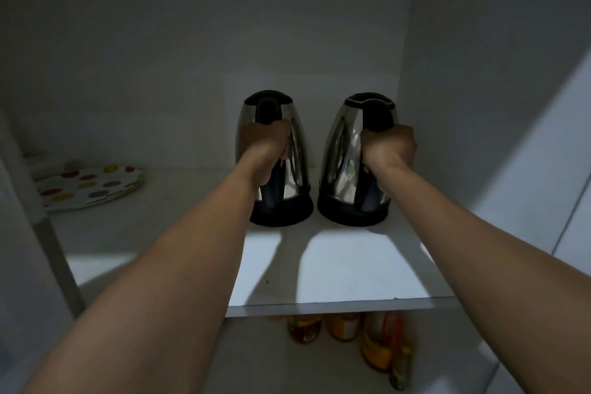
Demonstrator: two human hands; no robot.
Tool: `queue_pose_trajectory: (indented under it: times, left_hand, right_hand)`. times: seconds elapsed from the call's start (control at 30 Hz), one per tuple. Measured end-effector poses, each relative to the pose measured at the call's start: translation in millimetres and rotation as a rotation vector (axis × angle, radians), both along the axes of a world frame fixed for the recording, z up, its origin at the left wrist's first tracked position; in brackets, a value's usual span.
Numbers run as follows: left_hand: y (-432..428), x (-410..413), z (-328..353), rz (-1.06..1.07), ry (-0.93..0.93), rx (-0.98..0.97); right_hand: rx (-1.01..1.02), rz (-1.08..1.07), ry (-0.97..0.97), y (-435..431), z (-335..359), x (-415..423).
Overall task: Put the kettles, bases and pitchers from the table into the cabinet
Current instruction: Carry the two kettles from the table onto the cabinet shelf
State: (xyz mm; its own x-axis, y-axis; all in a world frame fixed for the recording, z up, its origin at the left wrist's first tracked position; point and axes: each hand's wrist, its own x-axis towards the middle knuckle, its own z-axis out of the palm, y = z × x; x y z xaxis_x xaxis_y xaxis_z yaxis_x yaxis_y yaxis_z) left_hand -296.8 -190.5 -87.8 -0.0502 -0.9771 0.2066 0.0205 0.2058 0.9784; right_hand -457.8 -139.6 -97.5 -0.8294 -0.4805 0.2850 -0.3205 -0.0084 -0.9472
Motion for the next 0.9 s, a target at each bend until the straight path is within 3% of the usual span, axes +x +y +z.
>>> queue_pose_trajectory:
  times: [0.27,0.43,0.9]
  left_hand:
    - [39.8,-12.0,-7.6,-0.035,-0.103,-0.058]
    - [47.4,-7.1,-16.4,0.062,-0.02,-0.053]
    - [7.0,-6.0,-10.4,0.049,-0.008,0.036]
  right_hand:
    - [0.033,0.058,0.081,36.8,-5.4,15.1]
    - [0.025,0.057,0.082,47.9,-17.1,11.4]
    - [0.044,0.102,0.048,6.8,-11.5,-10.0]
